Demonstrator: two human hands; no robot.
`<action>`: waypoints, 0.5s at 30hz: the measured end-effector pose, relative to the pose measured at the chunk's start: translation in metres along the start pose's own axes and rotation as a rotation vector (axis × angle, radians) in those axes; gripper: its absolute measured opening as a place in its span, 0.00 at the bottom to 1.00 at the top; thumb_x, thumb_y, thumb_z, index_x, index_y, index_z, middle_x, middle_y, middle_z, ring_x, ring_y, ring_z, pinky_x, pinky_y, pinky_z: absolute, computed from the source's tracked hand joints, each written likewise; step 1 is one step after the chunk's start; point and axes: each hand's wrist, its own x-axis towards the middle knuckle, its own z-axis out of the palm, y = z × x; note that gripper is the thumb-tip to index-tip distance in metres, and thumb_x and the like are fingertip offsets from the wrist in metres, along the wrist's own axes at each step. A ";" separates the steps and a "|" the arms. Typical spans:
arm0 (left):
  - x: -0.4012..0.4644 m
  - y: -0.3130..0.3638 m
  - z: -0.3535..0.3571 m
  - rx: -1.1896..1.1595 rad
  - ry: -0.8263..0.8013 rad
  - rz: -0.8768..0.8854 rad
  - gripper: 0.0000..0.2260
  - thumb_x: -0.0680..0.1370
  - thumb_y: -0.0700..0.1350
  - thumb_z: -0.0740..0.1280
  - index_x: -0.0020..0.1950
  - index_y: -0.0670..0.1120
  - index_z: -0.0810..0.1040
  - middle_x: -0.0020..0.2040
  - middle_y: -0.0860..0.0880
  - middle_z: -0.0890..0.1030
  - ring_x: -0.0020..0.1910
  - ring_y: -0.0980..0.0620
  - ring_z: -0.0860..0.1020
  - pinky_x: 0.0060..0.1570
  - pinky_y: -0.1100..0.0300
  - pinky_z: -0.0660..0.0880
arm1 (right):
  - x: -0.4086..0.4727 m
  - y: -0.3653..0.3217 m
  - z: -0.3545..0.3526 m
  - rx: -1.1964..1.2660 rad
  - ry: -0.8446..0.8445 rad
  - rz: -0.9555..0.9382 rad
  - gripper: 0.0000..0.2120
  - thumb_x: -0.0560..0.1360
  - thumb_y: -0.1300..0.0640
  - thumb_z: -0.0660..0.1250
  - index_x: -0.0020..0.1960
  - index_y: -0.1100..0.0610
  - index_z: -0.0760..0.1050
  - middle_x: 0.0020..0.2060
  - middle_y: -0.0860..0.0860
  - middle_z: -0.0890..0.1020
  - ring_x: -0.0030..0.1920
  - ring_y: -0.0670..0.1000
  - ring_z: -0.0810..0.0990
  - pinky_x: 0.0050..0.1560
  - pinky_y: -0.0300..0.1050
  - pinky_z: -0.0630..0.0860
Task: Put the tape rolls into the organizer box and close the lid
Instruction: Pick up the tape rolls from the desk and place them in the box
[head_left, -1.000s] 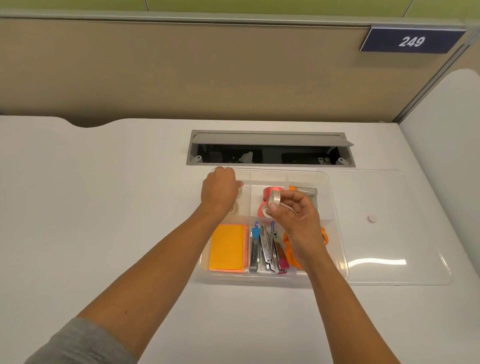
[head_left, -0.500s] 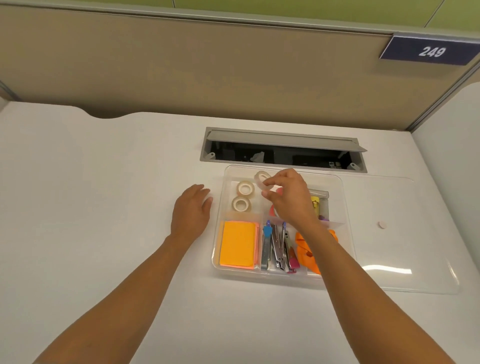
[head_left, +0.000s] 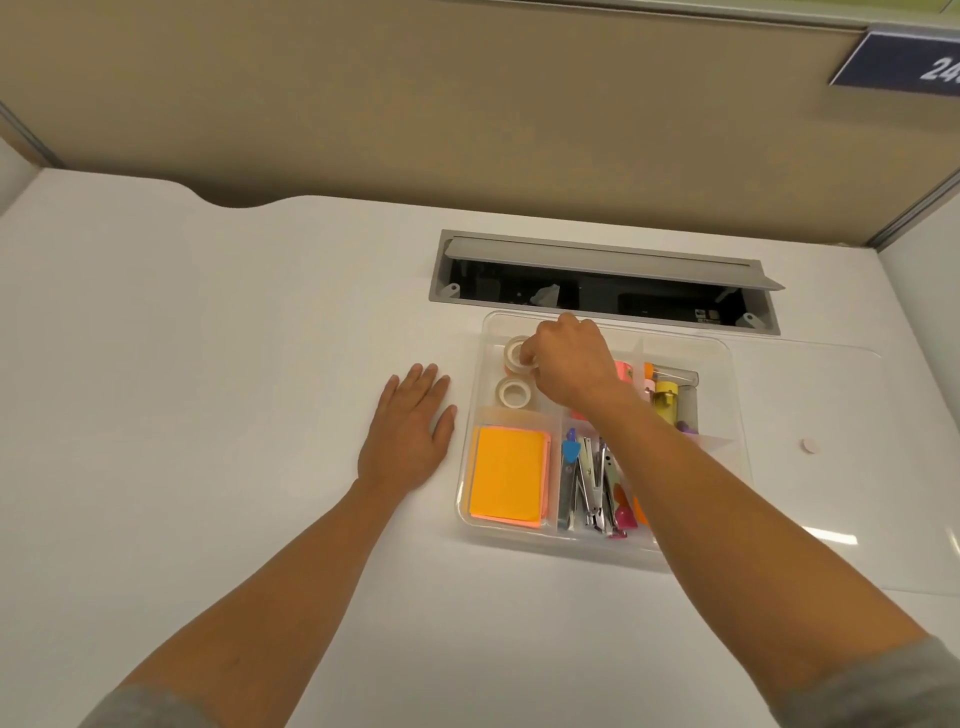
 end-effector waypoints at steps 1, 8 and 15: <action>0.000 0.000 0.000 -0.002 0.008 0.001 0.23 0.82 0.53 0.51 0.74 0.45 0.65 0.76 0.46 0.65 0.76 0.49 0.58 0.76 0.50 0.49 | 0.000 0.000 0.003 -0.007 -0.014 0.004 0.09 0.75 0.53 0.68 0.54 0.53 0.81 0.50 0.53 0.82 0.52 0.55 0.75 0.55 0.51 0.69; 0.000 0.001 0.002 -0.010 0.036 -0.003 0.23 0.81 0.54 0.52 0.74 0.45 0.66 0.75 0.46 0.66 0.76 0.49 0.59 0.76 0.52 0.50 | 0.002 -0.003 0.012 -0.083 -0.064 -0.021 0.13 0.73 0.48 0.70 0.55 0.52 0.79 0.52 0.53 0.80 0.55 0.55 0.73 0.60 0.55 0.65; 0.000 0.000 0.003 -0.008 0.054 -0.002 0.23 0.81 0.54 0.52 0.73 0.46 0.66 0.75 0.46 0.66 0.76 0.50 0.60 0.76 0.53 0.49 | 0.009 0.000 0.012 -0.062 -0.084 -0.021 0.10 0.76 0.51 0.67 0.55 0.53 0.79 0.52 0.54 0.81 0.55 0.55 0.74 0.61 0.54 0.65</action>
